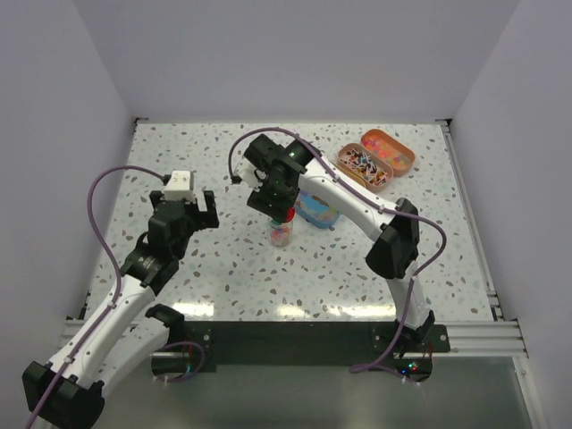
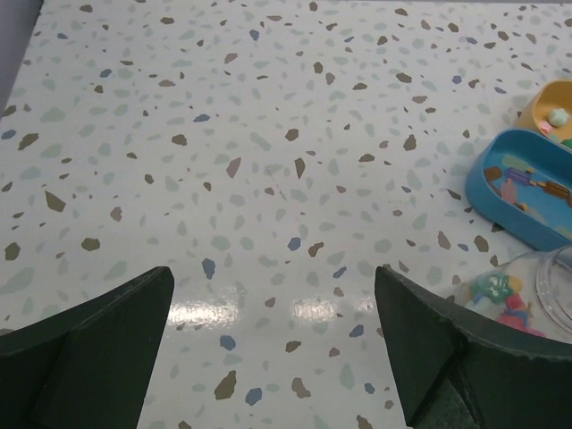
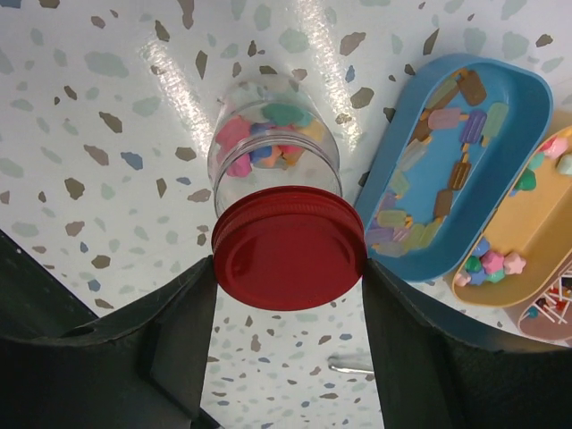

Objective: Pack the candies
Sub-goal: Close the bottle lid on the packing bottle.

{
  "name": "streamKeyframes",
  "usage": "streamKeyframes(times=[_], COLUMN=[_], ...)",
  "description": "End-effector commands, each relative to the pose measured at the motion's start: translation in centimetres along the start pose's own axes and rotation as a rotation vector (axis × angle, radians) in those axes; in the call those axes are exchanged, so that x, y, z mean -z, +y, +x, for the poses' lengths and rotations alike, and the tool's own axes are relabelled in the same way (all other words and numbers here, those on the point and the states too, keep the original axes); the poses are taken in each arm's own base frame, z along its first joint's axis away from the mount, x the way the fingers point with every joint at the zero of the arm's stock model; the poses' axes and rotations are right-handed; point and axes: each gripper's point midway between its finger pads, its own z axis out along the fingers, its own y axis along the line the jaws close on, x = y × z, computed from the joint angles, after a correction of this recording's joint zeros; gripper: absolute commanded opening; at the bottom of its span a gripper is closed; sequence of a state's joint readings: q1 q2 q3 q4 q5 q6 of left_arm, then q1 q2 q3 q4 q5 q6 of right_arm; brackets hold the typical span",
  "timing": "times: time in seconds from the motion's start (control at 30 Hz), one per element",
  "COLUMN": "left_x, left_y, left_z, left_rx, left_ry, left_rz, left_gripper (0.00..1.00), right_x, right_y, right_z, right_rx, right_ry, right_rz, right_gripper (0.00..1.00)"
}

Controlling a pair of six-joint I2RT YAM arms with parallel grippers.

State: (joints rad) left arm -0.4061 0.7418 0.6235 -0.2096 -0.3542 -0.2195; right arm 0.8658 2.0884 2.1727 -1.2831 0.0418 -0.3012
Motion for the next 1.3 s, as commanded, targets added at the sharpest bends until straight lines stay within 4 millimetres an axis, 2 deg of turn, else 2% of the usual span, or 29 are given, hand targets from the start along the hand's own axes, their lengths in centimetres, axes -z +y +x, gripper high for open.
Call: streamKeyframes(times=[0.0, 0.03, 0.13, 0.47, 0.67, 1.07, 1.27], left_x=[0.0, 0.1, 0.3, 0.5, 0.5, 0.3, 0.1], left_y=[2.3, 3.5, 5.0, 6.3, 6.6, 6.5, 6.3], left_z=[-2.1, -1.7, -1.2, -1.5, -1.4, -1.2, -1.2], left_rx=[-0.003, -0.002, 0.015, 0.053, 0.058, 0.048, 0.044], left_ry=[-0.082, -0.067, -0.038, -0.053, -0.055, -0.043, -0.040], left_rz=[-0.130, -0.194, -0.285, -0.333, -0.342, -0.332, -0.320], left_gripper=[1.00, 1.00, 1.00, 1.00, 1.00, 1.00, 1.00], right_x=[1.2, 0.9, 0.4, -0.7, -1.4, -2.6, -3.4], right_y=[0.0, -0.1, 0.0, 0.6, 0.8, 1.2, 1.2], right_z=[0.7, 0.7, 0.6, -0.7, -1.0, 0.3, 0.4], right_rx=[0.043, 0.046, 0.061, 0.090, 0.099, 0.125, 0.131], right_ry=[0.047, 0.053, 0.066, 0.051, 0.055, 0.125, 0.139], right_rz=[0.038, 0.041, 0.050, 0.028, 0.011, 0.016, 0.015], right_gripper=[0.08, 0.08, 0.08, 0.08, 0.09, 0.13, 0.22])
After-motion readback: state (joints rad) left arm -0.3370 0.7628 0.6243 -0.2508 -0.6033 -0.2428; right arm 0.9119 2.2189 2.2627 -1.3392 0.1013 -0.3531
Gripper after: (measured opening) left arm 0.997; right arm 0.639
